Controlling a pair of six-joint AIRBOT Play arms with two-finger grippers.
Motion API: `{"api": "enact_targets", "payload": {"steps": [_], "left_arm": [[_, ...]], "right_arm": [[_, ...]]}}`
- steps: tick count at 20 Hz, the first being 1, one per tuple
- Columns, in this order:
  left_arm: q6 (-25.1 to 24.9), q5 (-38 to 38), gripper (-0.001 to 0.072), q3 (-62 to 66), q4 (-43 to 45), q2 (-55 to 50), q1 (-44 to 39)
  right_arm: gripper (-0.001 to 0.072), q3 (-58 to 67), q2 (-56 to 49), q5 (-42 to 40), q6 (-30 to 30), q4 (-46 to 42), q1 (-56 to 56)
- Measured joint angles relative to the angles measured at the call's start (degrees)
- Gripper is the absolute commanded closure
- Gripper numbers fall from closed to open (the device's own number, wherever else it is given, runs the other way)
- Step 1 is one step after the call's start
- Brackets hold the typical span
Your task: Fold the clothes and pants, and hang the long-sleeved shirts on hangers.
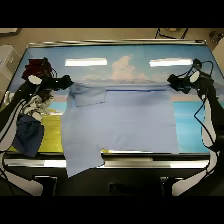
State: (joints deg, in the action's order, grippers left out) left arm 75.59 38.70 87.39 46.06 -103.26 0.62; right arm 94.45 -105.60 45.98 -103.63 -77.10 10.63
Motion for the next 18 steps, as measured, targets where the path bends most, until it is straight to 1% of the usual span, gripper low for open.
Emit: {"api": "enact_targets", "payload": {"steps": [2, 5, 7, 9, 12, 14, 16, 18], "left_arm": [[-0.04, -1.38, 0.0682, 0.39, -0.07, -0.81, -0.63], [-0.11, -2.21, 0.0682, 2.97, -0.52, -1.33, -0.42], [-0.13, -1.38, 0.0683, 4.52, -0.57, -1.55, -0.07], [-0.02, 1.03, 0.0683, 5.33, -0.52, -2.14, 0.15], [1.46, 7.34, 0.0683, 5.92, -0.33, -2.40, 0.72], [2.03, 13.20, 0.0683, 6.10, 0.20, -0.83, 1.64], [2.54, 21.42, 0.0683, 6.19, 2.05, 1.16, 2.43], [3.69, 30.49, 0.0683, 6.14, 6.19, 2.45, 2.45]], "right_arm": [[0.0672, 0.61, -0.81, -0.37, -0.20, 0.63, 0.13], [0.0672, 4.74, -1.27, -0.72, 0.13, 1.05, 0.22], [0.0672, 7.32, -1.44, -0.13, 0.83, 1.05, 0.24], [0.0672, 8.63, -2.23, 3.10, 1.20, 0.98, 0.26], [0.0669, 9.60, -3.28, 11.34, 2.16, 0.31, 0.28], [0.0671, 10.01, -2.45, 16.98, 3.41, -1.11, 0.28], [0.0671, 10.27, -0.90, 23.50, 4.85, -2.12, 0.31], [0.0671, 10.21, -0.02, 30.73, 6.67, -4.13, 0.28]]}}
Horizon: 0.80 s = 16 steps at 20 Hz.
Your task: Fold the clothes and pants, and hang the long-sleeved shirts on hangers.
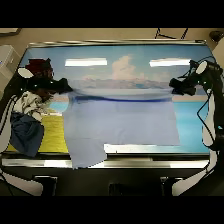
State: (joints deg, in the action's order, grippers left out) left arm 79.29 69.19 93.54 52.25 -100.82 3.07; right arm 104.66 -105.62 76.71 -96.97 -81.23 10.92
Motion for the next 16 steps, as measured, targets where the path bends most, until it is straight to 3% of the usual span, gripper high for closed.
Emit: {"api": "enact_targets", "payload": {"steps": [3, 6, 16], "left_arm": [[1.73, 9.68, 0.0683, -1.88, 6.03, 0.76, -1.07], [2.34, 12.72, 0.0683, -5.27, 9.01, 0.61, -1.92], [2.34, 10.75, 0.0683, -9.44, 12.85, 0.15, -2.10]], "right_arm": [[0.0669, -1.77, 0.31, 7.13, 2.03, -4.52, 0.02], [0.0669, -4.52, 0.31, 9.84, 3.41, -6.08, 0.00], [0.0670, -10.01, 0.31, 16.11, 3.78, -5.79, 0.00]]}}
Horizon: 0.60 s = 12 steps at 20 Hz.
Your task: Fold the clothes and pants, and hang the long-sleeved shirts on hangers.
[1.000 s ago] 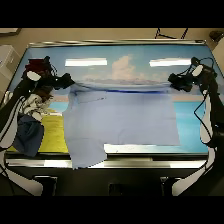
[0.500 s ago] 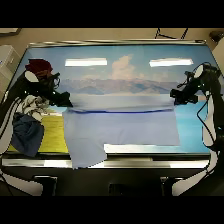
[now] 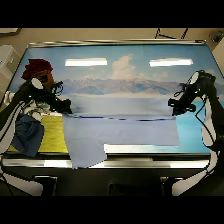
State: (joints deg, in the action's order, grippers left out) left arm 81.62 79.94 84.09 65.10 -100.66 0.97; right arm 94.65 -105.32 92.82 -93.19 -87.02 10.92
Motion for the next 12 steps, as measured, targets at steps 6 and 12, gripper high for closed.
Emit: {"api": "enact_targets", "payload": {"steps": [6, 12], "left_arm": [[-0.02, 0.04, 0.0254, -0.15, 1.05, -0.11, -0.44], [-0.04, 7.63, 0.0206, 1.79, 0.66, 2.47, 5.11]], "right_arm": [[0.0318, -2.16, 0.20, -0.74, 0.02, -0.90, 0.00], [0.0033, -0.79, 5.49, 1.25, 1.55, 1.86, 6.23]]}}
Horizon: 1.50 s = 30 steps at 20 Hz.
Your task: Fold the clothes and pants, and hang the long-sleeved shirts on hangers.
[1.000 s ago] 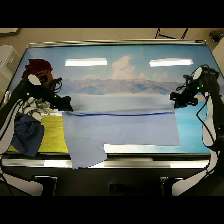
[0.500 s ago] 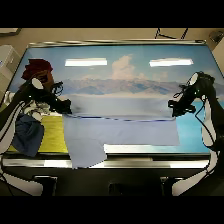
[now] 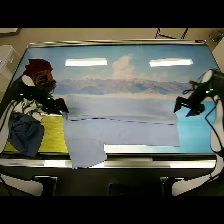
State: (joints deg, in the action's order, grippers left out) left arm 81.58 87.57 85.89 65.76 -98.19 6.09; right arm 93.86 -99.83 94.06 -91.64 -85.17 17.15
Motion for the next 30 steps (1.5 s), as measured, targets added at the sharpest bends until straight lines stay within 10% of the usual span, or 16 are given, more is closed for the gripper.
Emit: {"api": "enact_targets", "payload": {"steps": [15, 19, 22, 30], "left_arm": [[-13.86, -11.63, 0.0262, -53.07, -12.04, 25.81, 6.73], [-13.77, -14.25, 0.0356, -55.47, -14.45, 25.83, 3.72], [-12.04, -17.07, 0.0681, -56.08, -14.62, 25.33, 0.63], [-10.84, -17.79, 0.0682, -56.35, -14.86, 25.09, -1.97]], "right_arm": [[0.0091, -24.70, 14.78, 0.17, 1.09, 3.80, 11.80], [0.0091, -25.31, 14.97, 0.20, 1.68, 4.00, 11.87], [0.0090, -25.55, 14.99, 0.17, 2.12, 4.00, 11.87], [0.0090, -35.34, 14.95, -5.31, 4.31, 5.81, 11.87]]}}
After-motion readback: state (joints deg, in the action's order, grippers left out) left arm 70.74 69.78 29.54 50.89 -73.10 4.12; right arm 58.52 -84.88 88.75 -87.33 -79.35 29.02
